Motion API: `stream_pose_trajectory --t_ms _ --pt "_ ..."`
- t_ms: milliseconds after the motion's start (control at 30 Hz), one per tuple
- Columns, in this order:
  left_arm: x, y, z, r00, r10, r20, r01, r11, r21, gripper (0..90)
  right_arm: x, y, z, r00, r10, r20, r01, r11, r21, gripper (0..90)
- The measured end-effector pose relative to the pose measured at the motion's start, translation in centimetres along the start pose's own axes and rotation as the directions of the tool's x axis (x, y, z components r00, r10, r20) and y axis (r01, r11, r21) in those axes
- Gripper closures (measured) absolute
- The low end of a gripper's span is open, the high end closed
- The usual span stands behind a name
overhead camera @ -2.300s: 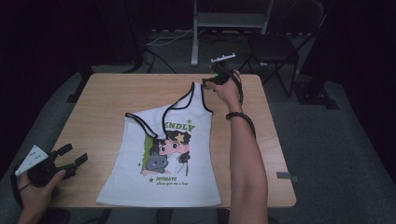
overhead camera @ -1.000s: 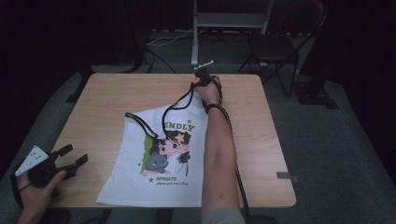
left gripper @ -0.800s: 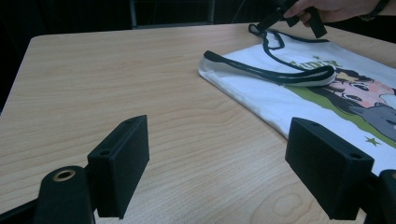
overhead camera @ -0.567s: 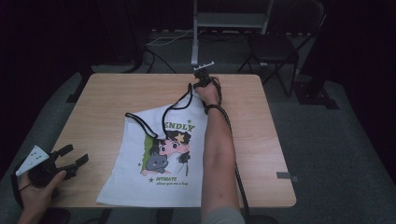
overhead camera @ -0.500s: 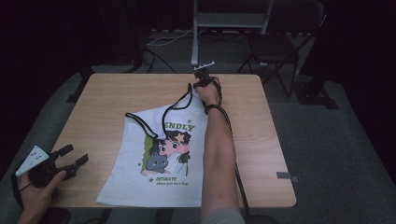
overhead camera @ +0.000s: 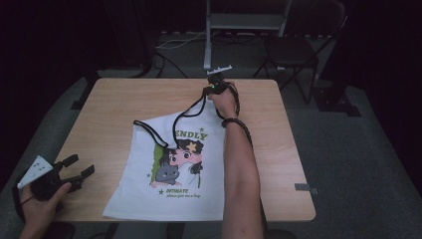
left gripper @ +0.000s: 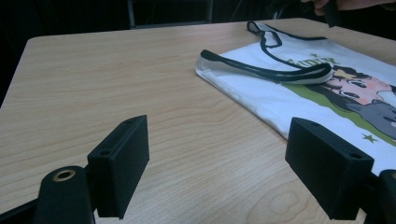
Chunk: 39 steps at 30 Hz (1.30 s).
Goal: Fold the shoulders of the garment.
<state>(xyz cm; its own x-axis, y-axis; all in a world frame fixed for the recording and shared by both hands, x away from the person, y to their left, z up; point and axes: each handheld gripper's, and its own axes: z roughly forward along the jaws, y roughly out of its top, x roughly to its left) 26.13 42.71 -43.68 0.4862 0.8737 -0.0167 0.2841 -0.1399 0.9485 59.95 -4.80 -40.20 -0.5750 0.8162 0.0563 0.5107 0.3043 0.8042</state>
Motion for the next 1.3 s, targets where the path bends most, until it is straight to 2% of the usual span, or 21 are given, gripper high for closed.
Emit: stream_pose_trajectory --t_ms 133,233,267,300,333,367,433,567,767,833,900,933,967,1067,1167,1267,1300 --pt "0.0 0.0 0.0 1.0 0.0 0.002 0.0 1.0 0.005 21.2 0.6 -0.5 -0.9 0.9999 -0.01 -0.011 0.01 0.9999 -0.006 82.4" --pt "0.0 0.0 0.0 1.0 -0.004 0.003 0.004 1.0 0.003 21.2 0.4 -0.5 -1.3 1.0 -0.006 -0.001 0.006 1.0 -0.004 81.8" --pt "0.0 0.0 0.0 1.0 -0.002 0.002 0.002 1.0 0.006 21.2 0.3 -0.4 -1.4 1.0 -0.003 0.008 0.003 1.0 -0.008 79.1" --pt "0.0 0.0 0.0 1.0 0.0 0.004 0.0 1.0 0.008 21.2 -0.2 -0.3 -1.5 0.9992 0.012 0.038 -0.012 0.9998 -0.017 71.9" --pt "0.0 0.0 0.0 1.0 0.0 0.004 0.0 1.0 0.007 21.2 -0.6 -0.1 -1.4 0.9976 0.039 0.057 -0.038 0.9992 -0.016 68.3" --pt "0.0 0.0 0.0 1.0 -0.001 0.004 0.001 1.0 0.007 21.2 -0.9 0.0 -1.3 0.9973 0.047 0.056 -0.046 0.9989 -0.011 67.3" --pt "0.0 0.0 0.0 1.0 -0.004 0.004 0.004 1.0 0.003 21.2 -1.4 0.1 -0.9 0.9953 0.041 0.088 -0.042 0.9991 0.008 63.9" --pt "0.1 0.0 0.0 1.0 -0.006 0.003 0.006 1.0 0.003 21.2 -2.2 0.0 0.6 0.9923 0.052 0.112 -0.057 0.9975 0.042 57.3" --pt "0.1 0.0 0.0 0.9999 -0.011 0.002 0.011 0.9999 0.003 21.2 -2.7 -0.6 3.4 0.9855 0.066 0.156 -0.08 0.9931 0.085 47.7" --pt "0.1 0.0 0.0 0.9999 -0.011 0.001 0.011 0.9999 0.002 21.2 -2.8 -0.9 4.1 0.9864 0.062 0.152 -0.078 0.9918 0.102 49.0" --pt "0.1 0.0 0.0 0.9999 -0.011 0.001 0.011 0.9999 0.002 21.2 -2.7 -0.9 4.4 0.9857 0.079 0.149 -0.093 0.9919 0.087 55.3" --pt "0.1 0.0 0.0 0.9999 -0.011 0.0 0.011 0.9999 0.001 21.2 -2.6 -0.9 4.4 0.9853 0.069 0.156 -0.084 0.9925 0.089 58.4" --pt "0.1 0.0 0.0 1.0 -0.01 0.0 0.01 0.9999 0.002 21.2 -2.6 -0.8 4.4 0.9862 0.053 0.157 -0.068 0.9933 0.093 67.4" --pt "0.1 0.0 0.0 1.0 -0.007 0.0 0.007 1.0 0.004 21.2 -2.5 -0.9 4.3 0.9905 0.051 0.127 -0.063 0.9938 0.091 78.2" --pt "0.1 0.0 0.0 1.0 -0.008 0.002 0.008 1.0 0.004 21.2 -2.3 -0.9 4.2 0.9932 0.058 0.101 -0.067 0.9936 0.091 82.7" --pt "0.0 0.0 0.0 1.0 -0.006 0.002 0.006 1.0 0.005 21.2 -2.0 -0.6 3.5 0.9949 0.084 0.056 -0.086 0.9954 0.041 83.7" --pt "0.0 0.0 0.0 1.0 -0.006 0.001 0.006 1.0 0.005 21.2 -1.8 -0.5 3.2 0.9957 0.078 0.05 -0.08 0.9962 0.033 83.8"
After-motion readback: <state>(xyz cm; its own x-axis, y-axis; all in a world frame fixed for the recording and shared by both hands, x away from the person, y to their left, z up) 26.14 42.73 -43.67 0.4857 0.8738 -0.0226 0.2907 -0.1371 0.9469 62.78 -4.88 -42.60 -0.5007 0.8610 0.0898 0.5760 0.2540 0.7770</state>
